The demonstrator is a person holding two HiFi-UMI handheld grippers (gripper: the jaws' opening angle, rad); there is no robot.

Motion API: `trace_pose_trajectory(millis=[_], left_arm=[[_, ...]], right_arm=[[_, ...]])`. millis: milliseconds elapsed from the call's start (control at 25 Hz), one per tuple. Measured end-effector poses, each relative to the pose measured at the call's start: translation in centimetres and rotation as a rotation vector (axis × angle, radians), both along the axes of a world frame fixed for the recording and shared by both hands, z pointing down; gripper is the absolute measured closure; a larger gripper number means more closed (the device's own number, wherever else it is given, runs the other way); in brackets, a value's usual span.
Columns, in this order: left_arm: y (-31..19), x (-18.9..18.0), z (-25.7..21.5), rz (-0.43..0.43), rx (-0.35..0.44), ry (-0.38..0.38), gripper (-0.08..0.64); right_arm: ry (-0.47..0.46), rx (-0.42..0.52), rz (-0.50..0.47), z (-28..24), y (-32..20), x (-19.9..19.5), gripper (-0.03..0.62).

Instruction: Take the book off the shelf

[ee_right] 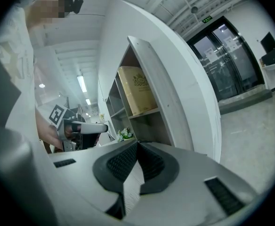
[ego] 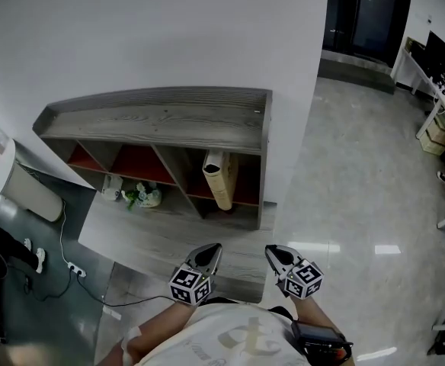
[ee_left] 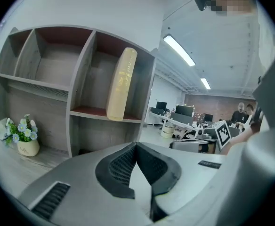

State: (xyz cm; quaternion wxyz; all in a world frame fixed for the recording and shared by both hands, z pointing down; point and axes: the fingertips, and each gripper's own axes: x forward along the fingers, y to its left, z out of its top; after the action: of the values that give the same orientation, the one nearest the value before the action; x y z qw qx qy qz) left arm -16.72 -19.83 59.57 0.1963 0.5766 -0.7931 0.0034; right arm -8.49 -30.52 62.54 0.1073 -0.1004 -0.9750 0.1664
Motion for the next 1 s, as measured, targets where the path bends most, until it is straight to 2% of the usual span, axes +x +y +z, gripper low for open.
trace_pose_trajectory(millis=[240, 320, 480, 560, 680, 760, 880, 1000], left_arm=[[0.1, -0.5, -1.3, -0.090, 0.006, -0.023, 0.557], [-0.1, -0.7, -1.9, -0.108, 0.012, -0.028, 0.508], [-0.3, -1.9, -3.4, -0.167, 0.040, -0.033, 0.508], [-0.4, -2.5, -4.2, -0.200, 0.061, -0.016, 0.428], [-0.9, -3.5, -5.6, -0.230, 0.090, -0.008, 0.422], [-1.5, -4.0, -6.4, -0.242, 0.100, -0.012, 0.356], [-2.2, -4.7, -7.4, -0.244, 0.109, -0.030, 0.356], [-3.2, -5.5, -8.2, -0.239, 0.115, -0.041, 0.298]], right_arm=[[-0.008, -0.021, -0.034, 0.8, -0.2, 0.2, 0.588], [-0.009, -0.030, -0.040, 1.1, -0.2, 0.2, 0.588], [-0.009, -0.039, -0.062, 1.7, 0.2, -0.3, 0.588], [-0.011, -0.042, -0.071, 1.6, 0.5, -0.5, 0.588], [-0.010, -0.041, -0.074, 1.6, 0.4, -0.7, 0.588], [-0.007, -0.045, -0.070, 1.8, 0.2, -0.8, 0.588], [-0.007, -0.056, -0.067, 2.1, 0.3, -0.8, 0.588], [-0.013, -0.061, -0.069, 2.2, 0.4, -1.0, 0.588]])
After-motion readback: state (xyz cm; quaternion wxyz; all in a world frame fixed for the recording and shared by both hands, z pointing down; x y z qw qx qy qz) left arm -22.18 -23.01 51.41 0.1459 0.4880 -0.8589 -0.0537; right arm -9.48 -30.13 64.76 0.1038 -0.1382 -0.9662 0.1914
